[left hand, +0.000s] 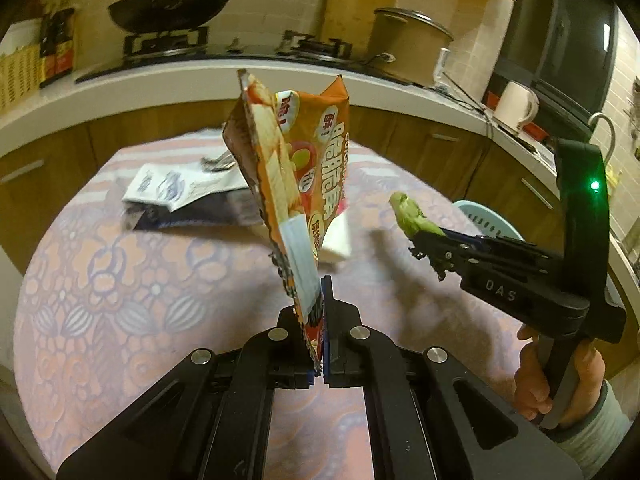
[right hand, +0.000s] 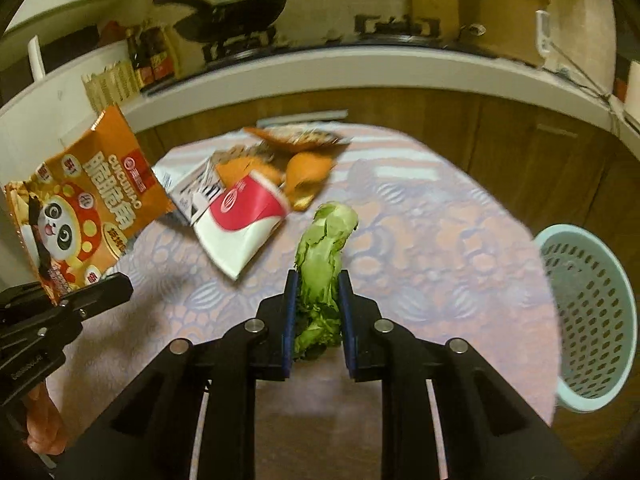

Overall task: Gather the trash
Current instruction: 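Grasp the orange panda snack bag with the left tool while the right tool grasps the green vegetable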

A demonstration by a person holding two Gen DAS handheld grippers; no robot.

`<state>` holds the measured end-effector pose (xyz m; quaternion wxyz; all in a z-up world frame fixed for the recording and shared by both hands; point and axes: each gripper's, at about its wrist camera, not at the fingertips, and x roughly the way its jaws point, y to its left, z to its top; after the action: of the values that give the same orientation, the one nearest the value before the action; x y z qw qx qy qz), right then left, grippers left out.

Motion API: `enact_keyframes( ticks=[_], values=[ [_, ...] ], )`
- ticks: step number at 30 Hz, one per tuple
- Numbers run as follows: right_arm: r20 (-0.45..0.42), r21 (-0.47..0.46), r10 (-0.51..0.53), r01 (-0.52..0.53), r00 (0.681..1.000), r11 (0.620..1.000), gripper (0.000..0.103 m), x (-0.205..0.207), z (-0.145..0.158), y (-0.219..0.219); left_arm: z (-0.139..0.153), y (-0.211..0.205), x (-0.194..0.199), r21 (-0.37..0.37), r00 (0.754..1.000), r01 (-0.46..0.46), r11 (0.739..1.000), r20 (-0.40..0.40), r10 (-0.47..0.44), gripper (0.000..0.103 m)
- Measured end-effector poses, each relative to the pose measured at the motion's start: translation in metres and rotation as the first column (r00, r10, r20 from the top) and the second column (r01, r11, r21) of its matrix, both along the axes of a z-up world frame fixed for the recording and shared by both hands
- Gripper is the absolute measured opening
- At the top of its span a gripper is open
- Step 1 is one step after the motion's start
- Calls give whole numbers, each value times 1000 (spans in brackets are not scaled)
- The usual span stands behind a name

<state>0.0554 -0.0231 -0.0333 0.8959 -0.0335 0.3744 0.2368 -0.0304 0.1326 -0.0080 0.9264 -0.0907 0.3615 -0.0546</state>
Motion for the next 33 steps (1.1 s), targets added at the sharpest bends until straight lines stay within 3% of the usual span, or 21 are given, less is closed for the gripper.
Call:
enact_keyframes(
  ticks=[18,33],
  values=[
    [124,32,-188,186,974,982,17,8,57,-117,27,-118,59,58,981,188,980,33,-191,0],
    [71,49,-358,355,931,933,17,46,33,-234,5,-234,136,50,938,345,937,-41,-344,0]
  ],
)
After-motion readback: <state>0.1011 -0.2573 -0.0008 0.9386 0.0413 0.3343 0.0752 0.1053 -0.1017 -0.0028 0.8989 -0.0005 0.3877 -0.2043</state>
